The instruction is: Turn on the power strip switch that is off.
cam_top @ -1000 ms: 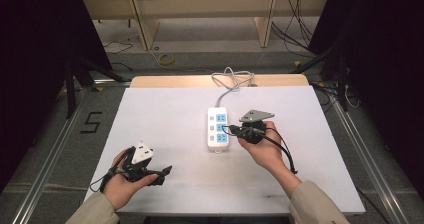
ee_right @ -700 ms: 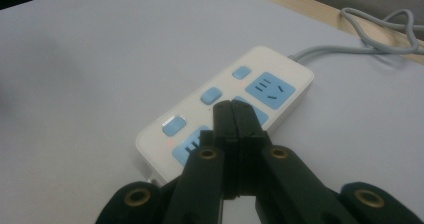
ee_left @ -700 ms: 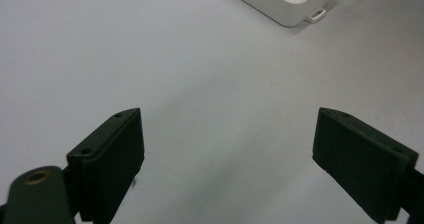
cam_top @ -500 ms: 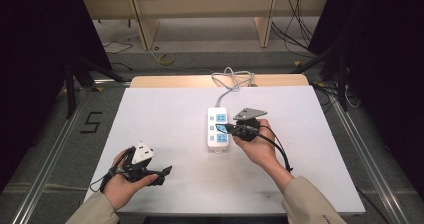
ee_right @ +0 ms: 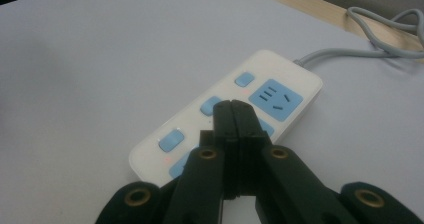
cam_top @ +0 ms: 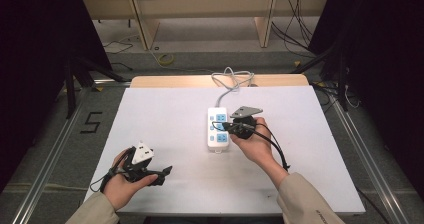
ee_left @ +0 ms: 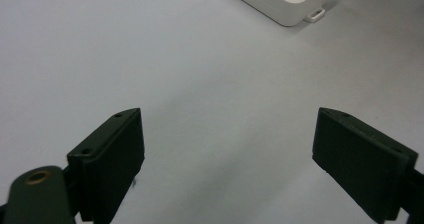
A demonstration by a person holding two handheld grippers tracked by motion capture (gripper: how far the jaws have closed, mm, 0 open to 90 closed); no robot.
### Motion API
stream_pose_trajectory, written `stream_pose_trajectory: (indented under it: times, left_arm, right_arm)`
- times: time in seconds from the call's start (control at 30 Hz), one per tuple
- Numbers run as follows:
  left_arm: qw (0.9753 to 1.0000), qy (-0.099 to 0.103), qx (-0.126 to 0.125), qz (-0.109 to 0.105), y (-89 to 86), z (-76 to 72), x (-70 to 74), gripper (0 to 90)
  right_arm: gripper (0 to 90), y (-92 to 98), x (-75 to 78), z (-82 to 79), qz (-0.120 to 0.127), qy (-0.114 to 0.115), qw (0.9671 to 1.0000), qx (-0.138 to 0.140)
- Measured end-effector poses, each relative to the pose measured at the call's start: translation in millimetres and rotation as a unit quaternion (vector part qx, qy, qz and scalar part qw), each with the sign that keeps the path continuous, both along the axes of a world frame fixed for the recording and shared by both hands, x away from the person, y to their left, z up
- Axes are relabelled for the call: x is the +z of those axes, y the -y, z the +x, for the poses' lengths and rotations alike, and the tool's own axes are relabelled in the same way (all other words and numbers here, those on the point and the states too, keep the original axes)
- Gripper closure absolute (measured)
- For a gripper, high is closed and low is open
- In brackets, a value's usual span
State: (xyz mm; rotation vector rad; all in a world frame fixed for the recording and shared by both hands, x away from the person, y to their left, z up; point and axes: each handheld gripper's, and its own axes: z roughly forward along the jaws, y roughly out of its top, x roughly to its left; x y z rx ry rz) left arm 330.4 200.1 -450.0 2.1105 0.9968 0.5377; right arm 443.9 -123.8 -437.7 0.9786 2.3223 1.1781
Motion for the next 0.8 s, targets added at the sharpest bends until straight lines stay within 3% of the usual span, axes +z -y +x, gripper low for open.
stream_pose_trajectory:
  times: [0.8]
  left_arm:
    - [1.0,-0.002,0.0,-0.002,0.5,-0.2,-0.4,12.9]
  right_arm:
    - [90.0,-14.6,-8.5,18.9,-0.01,-0.009,0.9999,-0.004]
